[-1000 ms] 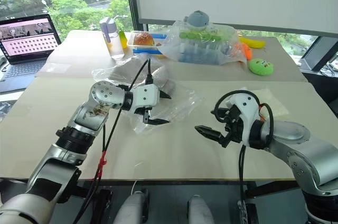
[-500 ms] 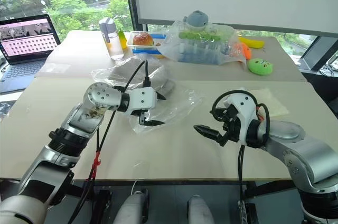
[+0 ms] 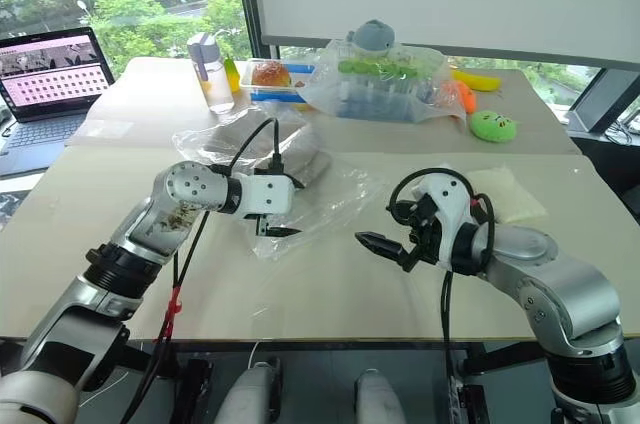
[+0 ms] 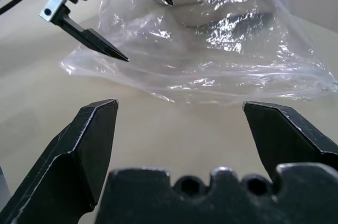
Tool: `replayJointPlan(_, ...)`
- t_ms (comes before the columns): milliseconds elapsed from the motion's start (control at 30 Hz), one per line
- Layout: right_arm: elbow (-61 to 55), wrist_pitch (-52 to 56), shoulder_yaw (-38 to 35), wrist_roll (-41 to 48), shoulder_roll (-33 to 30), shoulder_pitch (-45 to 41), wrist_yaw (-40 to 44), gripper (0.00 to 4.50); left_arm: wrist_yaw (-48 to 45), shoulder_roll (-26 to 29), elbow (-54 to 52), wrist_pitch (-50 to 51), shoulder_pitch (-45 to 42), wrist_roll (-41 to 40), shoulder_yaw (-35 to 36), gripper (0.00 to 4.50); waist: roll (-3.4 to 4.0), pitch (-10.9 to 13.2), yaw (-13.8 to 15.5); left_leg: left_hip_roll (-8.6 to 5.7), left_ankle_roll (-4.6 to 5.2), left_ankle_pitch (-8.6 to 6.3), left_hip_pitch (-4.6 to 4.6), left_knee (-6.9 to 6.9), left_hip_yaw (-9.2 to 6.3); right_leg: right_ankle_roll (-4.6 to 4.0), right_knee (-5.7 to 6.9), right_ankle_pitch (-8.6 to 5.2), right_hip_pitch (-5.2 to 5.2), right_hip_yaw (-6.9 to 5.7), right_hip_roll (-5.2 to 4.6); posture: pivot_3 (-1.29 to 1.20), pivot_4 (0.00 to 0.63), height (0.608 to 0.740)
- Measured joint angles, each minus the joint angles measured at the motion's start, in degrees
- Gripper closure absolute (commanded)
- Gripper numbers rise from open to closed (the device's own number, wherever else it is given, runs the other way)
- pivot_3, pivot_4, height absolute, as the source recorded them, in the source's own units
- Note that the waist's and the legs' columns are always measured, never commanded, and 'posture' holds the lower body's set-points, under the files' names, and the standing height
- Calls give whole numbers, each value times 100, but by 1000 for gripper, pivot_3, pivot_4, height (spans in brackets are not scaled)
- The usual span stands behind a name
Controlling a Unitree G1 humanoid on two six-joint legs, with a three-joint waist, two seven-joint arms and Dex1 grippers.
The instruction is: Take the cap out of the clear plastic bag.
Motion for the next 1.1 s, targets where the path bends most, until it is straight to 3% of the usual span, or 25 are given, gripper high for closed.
replayJointPlan(133, 64, -1, 308, -78, 256, -59, -3, 0, 88, -255, 67, 354, -191, -284, 291, 31, 0, 0, 9, 0, 0, 0, -5, 1, 0, 1, -1, 0, -2, 0, 0, 0, 150, 740)
replayJointPlan(233, 164, -1, 354, -78, 436, -232, -60, 715, -28, -614, -126, 1430, -313, -1063, 751, 0, 0, 0, 6, 0, 1, 1, -9, 2, -1, 1, 2, 0, -5, -1, 1, 0, 150, 740)
replayJointPlan(400, 578, -90, 438, -305, 586, -674, -152, 2438, -280, -523, -437, 3067, -1083, -2306, 1550, 0, 0, 0, -50, 0, 2, 1, -3, -1, -1, 2, 2, 0, -4, 0, 3, 0, 150, 740)
replayJointPlan(600, 1636, -636, 1352, -1341, 536, -1014, 3, 4409, -403, 149, -253, 3244, -1195, -2456, 1656, 0, 1, 0, -94, 0, 3, 1, 3, -5, -1, 0, 2, -1, -4, 0, 4, 0, 150, 740)
replayJointPlan(833, 2663, -1297, 1807, -1927, 1050, -1341, 299, 4467, -603, 631, -156, 3167, -1184, -2516, 1620, 0, 0, 1, -95, 1, 2, 1, -2, -8, -1, 0, 4, -1, -8, -1, 6, 0, 150, 740)
replayJointPlan(1100, 3468, -1718, 1849, -2317, 1453, -1573, 470, 4467, -568, 848, -911, 3562, -758, -2815, 1628, 0, 0, 1, -87, 3, 1, 0, -2, -9, 0, -1, 8, -1, -10, -1, 7, 0, 150, 740)
